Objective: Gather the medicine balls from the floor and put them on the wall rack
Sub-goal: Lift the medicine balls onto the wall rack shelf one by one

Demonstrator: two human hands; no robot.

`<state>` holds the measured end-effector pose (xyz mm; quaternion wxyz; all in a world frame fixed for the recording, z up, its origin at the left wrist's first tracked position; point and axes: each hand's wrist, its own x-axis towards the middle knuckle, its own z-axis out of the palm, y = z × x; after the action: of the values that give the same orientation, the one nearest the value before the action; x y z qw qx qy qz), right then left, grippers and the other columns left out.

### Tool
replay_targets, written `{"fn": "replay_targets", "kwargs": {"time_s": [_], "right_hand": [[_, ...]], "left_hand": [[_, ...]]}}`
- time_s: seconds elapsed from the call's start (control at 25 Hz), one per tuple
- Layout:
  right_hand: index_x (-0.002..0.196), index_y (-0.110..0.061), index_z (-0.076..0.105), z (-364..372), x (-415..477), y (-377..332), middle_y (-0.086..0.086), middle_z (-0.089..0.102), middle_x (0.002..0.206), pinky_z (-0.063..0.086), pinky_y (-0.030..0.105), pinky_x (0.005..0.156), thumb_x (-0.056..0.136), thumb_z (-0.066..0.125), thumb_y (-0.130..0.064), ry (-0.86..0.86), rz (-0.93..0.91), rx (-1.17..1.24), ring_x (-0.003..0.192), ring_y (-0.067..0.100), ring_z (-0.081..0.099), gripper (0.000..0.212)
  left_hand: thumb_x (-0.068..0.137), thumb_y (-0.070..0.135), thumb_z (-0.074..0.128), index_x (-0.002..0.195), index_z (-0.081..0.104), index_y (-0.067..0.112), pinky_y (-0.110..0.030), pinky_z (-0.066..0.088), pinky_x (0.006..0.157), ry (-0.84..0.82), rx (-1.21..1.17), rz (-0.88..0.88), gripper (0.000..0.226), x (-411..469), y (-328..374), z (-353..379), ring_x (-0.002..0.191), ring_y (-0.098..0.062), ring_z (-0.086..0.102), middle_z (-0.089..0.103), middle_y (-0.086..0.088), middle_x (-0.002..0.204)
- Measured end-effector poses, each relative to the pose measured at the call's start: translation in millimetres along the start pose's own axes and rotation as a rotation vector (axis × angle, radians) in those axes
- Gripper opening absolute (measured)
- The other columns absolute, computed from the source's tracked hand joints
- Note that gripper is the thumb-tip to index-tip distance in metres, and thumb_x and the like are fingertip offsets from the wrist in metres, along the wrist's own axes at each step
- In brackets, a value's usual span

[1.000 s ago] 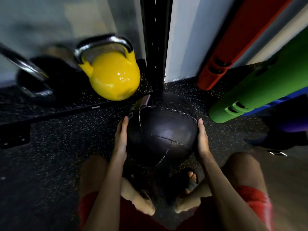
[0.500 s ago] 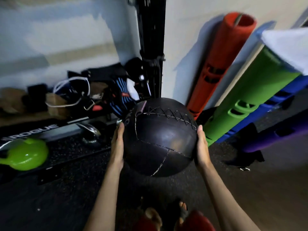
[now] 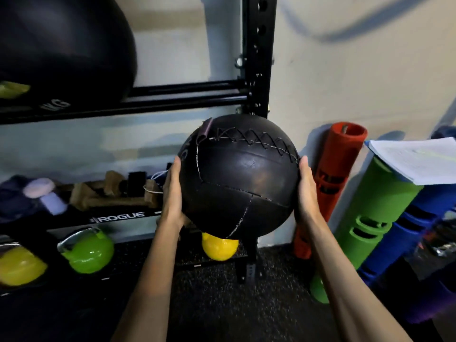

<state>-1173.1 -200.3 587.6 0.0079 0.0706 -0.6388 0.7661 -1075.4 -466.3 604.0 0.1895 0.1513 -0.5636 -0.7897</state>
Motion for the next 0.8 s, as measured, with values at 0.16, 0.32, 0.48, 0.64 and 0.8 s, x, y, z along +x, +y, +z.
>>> {"fn": "replay_targets", "kwargs": {"time_s": [0.16, 0.32, 0.48, 0.64, 0.8], "right_hand": [[0.135, -0.028, 0.059, 27, 11, -57, -0.01, 0.062, 0.135, 0.036, 0.041, 0.116, 0.078, 0.045, -0.086, -0.107, -0.119, 0.037, 0.129, 0.007, 0.055, 0.082], [0.132, -0.029, 0.061, 62, 34, -117, -0.01, 0.063, 0.134, 0.037, 0.043, 0.115, 0.077, 0.043, -0.089, -0.128, -0.228, 0.044, 0.128, 0.007, 0.055, 0.084], [0.136, -0.025, 0.053, 98, 59, -164, -0.009, 0.057, 0.138, 0.036, 0.041, 0.116, 0.083, 0.038, -0.084, -0.125, -0.39, 0.053, 0.131, 0.005, 0.05, 0.081], [0.137, -0.018, 0.049, 140, 92, -203, -0.004, 0.054, 0.138, 0.036, 0.04, 0.116, 0.089, 0.038, -0.074, -0.081, -0.491, 0.079, 0.13, 0.007, 0.048, 0.074], [0.152, -0.021, 0.032, 175, 124, -216, -0.01, 0.04, 0.149, 0.03, 0.014, 0.112, 0.104, 0.039, -0.048, -0.034, -0.592, 0.091, 0.133, 0.0, 0.04, 0.055]], "left_hand": [[0.068, 0.087, 0.059, 0.13, 0.062, 0.04, -0.044, 0.049, 0.103, 0.087, 0.014, 0.1, 0.078, -11, 59, 1, 0.123, -0.021, 0.061, 0.065, 0.003, 0.133], [0.076, 0.081, 0.058, 0.132, 0.062, 0.034, -0.04, 0.049, 0.101, 0.083, -0.033, 0.252, 0.074, -11, 124, 5, 0.123, -0.018, 0.062, 0.066, 0.005, 0.13], [0.081, 0.075, 0.056, 0.132, 0.062, 0.035, -0.035, 0.053, 0.097, 0.108, -0.058, 0.398, 0.066, 1, 186, 15, 0.117, -0.013, 0.064, 0.068, 0.008, 0.127], [0.086, 0.07, 0.055, 0.131, 0.062, 0.034, -0.036, 0.051, 0.101, 0.152, -0.067, 0.557, 0.059, 49, 237, 15, 0.119, -0.013, 0.063, 0.068, 0.008, 0.127], [0.098, 0.048, 0.053, 0.127, 0.067, 0.022, -0.035, 0.048, 0.107, 0.321, -0.011, 0.834, 0.041, 96, 263, 22, 0.12, -0.008, 0.061, 0.069, 0.006, 0.124]]}}
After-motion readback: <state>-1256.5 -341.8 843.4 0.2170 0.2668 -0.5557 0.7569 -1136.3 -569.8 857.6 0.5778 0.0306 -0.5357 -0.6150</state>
